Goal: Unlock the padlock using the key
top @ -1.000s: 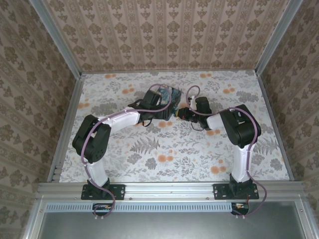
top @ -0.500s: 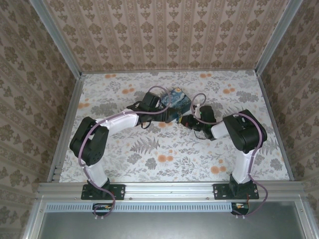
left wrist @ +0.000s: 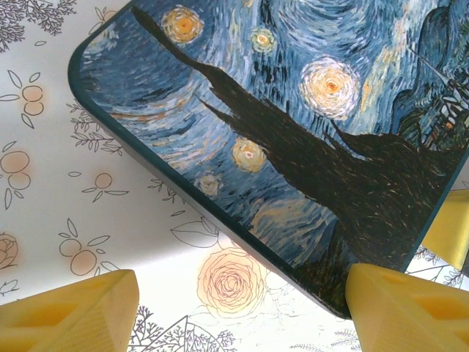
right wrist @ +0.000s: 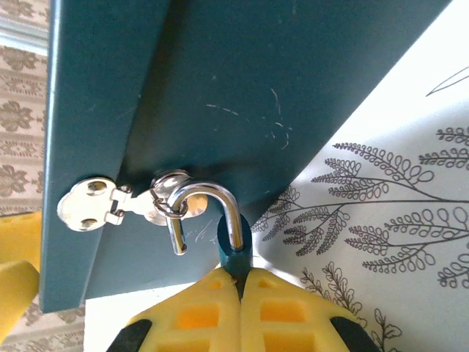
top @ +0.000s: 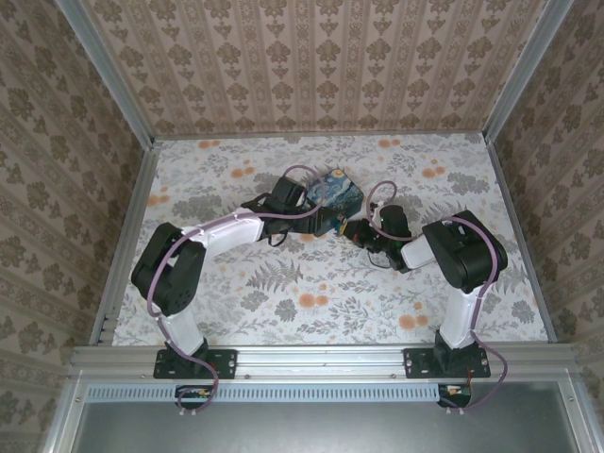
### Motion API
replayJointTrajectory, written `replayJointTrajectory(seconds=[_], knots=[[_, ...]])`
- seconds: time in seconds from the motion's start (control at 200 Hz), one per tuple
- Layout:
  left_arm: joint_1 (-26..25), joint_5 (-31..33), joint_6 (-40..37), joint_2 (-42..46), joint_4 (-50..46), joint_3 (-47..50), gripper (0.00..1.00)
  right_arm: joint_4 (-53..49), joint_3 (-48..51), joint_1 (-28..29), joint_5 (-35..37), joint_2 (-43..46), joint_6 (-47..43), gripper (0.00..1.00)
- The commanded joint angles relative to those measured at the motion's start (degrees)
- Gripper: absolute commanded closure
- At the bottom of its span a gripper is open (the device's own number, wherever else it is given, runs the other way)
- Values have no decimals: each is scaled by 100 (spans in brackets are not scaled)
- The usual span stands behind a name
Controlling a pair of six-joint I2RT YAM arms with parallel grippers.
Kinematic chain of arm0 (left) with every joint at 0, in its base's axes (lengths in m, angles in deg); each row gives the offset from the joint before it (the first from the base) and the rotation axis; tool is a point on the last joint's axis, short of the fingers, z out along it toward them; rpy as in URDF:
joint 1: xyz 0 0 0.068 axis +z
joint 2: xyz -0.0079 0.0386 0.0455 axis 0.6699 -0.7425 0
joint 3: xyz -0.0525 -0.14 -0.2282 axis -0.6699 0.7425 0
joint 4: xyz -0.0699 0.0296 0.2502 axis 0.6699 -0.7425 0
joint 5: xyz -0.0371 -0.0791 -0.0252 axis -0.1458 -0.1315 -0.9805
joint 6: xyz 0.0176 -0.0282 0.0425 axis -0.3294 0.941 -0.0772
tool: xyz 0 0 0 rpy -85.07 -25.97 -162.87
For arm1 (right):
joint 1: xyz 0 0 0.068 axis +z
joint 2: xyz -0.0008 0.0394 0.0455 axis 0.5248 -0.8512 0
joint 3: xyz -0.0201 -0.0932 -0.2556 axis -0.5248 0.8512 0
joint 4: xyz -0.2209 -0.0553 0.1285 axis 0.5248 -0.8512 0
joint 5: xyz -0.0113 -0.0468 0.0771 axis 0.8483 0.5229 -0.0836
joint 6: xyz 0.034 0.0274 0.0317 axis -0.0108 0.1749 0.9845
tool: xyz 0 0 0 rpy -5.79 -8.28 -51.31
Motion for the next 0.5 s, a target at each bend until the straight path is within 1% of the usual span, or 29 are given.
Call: replayJointTrajectory(seconds=[0.0, 0.18, 0.495], knots=[[-49, 47, -135, -391, -820, 145, 25, 122, -23, -19, 479, -96, 576, 100], [-47, 6, -163, -480, -832, 144, 25, -70, -258, -36, 800, -123, 890, 100], [-31, -115, -165, -639, -773, 167, 26, -385, -728, -124, 1006, -314, 1109, 100]])
